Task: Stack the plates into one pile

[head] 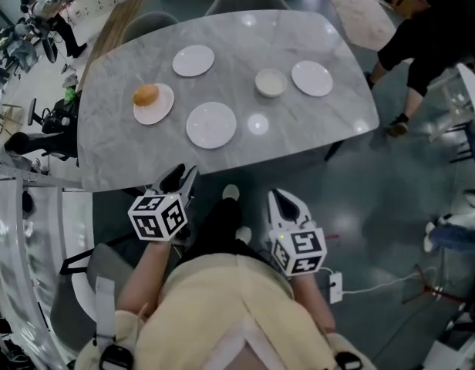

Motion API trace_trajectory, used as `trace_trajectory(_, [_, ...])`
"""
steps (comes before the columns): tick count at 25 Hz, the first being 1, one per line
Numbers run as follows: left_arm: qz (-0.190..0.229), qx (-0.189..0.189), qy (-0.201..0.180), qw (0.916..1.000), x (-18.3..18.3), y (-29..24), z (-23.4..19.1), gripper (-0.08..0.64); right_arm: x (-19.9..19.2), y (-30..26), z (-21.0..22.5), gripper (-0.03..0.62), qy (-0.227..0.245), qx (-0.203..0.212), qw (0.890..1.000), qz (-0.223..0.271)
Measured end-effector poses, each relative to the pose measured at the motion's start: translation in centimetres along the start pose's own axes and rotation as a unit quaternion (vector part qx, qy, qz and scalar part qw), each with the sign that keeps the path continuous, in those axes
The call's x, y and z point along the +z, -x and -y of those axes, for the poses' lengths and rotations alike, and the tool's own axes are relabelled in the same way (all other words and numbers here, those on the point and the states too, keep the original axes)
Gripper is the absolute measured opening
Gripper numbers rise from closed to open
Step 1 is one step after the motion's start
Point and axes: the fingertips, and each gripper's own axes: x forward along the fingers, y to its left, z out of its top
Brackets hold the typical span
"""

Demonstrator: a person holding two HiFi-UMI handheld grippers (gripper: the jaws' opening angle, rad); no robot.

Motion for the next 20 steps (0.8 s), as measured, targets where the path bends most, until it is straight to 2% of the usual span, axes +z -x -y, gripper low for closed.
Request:
trace_trajectory(3, [-0.012,-0.008,0.045,0.9989,0.4,-2.0,-1.5,0.133,0.6,-1.5,0.5,0.005,0.001,0.002,1.000,-0.007])
trace_trajectory(5, [-0.021,0.001,0.058,0.9981,0.6,-3.2,-2.7,0.133,1.4,-2.5,0.8,0.005,0.006,0.001,1.000,-0.012])
trace_trajectory(9, [-0.044,0.020,0.058,0.9972,1.1,-5.2,-4.7,0.133,3.3,-5.0,1.3,0.005,0.018,0.007,1.000,-0.024])
trace_trajectory(20, [-0.084,0.038,0.071,0.9932,2.5,-10.5,-8.2,0.133,6.2,-12.7,2.7,0.005,0.034,0.030,0.997,-0.066])
